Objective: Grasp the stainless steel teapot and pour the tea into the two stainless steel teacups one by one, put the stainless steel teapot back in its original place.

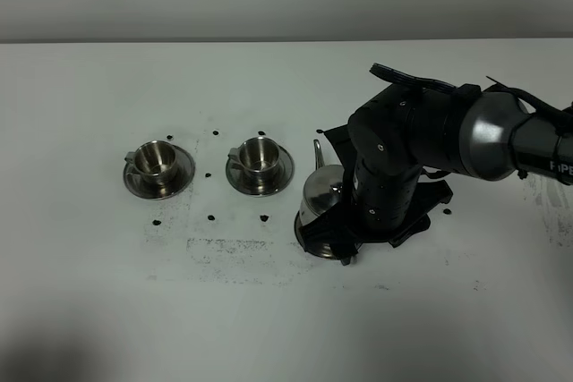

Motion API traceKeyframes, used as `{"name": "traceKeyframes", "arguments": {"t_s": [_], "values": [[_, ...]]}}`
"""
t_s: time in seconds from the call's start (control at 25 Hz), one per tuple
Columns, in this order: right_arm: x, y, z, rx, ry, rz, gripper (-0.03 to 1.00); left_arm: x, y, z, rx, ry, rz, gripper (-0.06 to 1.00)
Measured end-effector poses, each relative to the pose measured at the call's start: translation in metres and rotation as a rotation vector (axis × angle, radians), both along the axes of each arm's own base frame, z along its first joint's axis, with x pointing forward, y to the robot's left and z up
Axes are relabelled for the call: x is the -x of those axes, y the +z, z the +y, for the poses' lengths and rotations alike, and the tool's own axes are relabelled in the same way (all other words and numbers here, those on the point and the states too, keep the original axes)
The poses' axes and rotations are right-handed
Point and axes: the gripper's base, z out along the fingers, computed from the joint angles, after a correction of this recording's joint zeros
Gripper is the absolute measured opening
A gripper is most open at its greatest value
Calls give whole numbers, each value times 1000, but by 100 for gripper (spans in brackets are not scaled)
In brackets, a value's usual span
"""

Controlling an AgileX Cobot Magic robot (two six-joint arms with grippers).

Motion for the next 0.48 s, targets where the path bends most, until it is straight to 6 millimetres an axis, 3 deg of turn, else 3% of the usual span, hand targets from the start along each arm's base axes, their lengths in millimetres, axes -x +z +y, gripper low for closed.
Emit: {"name": "traceKeyframes", "arguments": {"t_s": [0.48], "values": [[-6, 7, 4, -15, 16, -26, 57, 0, 0, 0, 0, 0, 0, 66]]}}
